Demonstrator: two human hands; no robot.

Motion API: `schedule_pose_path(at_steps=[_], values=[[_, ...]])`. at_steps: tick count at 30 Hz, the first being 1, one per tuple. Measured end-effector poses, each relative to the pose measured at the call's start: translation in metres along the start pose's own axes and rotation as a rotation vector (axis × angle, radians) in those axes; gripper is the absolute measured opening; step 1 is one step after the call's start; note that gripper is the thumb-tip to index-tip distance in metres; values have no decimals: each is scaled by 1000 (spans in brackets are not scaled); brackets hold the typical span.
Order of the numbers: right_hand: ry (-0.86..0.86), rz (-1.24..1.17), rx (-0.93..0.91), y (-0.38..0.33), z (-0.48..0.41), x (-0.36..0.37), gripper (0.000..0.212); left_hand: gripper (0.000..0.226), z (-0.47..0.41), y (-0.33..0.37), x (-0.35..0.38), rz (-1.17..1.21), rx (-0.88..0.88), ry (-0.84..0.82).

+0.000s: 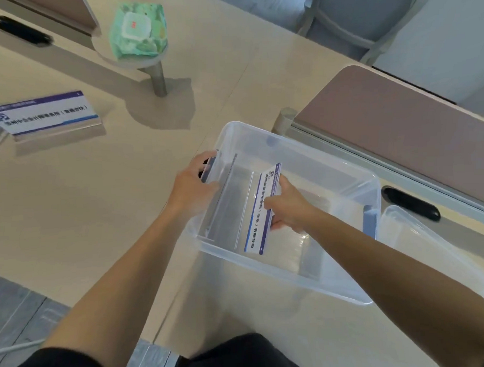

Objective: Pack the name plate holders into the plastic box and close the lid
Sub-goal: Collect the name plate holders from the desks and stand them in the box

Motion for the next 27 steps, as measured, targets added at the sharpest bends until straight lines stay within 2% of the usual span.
schedule_pose_path(at_steps=[7,11,13,18,23,27], values=[[8,-13,86,13,-25,15,70,67,-2,1,3,-16,12,-31],[43,-34,75,16,-33,18,81,68,-2,3,4,-67,49,-19],[61,-4,29,14,-32,17,91,66,-2,5,4,-78,59,-12],[36,402,-236,14,-18,17,111,64,-2,6,3,-74,56,-7],[-112,385,-235,29,-23,27,116,63,0,8,2,-67,32,1],[-161,297,-265,32,-28,29,117,62,1,8,2,-85,12,13]])
Point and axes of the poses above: each hand's wrist, its own z-axis away from the middle knuckle, its own x-axis out of the palm, y = z × x, the point moved 9 cm from there along -z, towards the middle knuckle, and after that the axes turned 4 degrees about y, right-handed, at the moved point
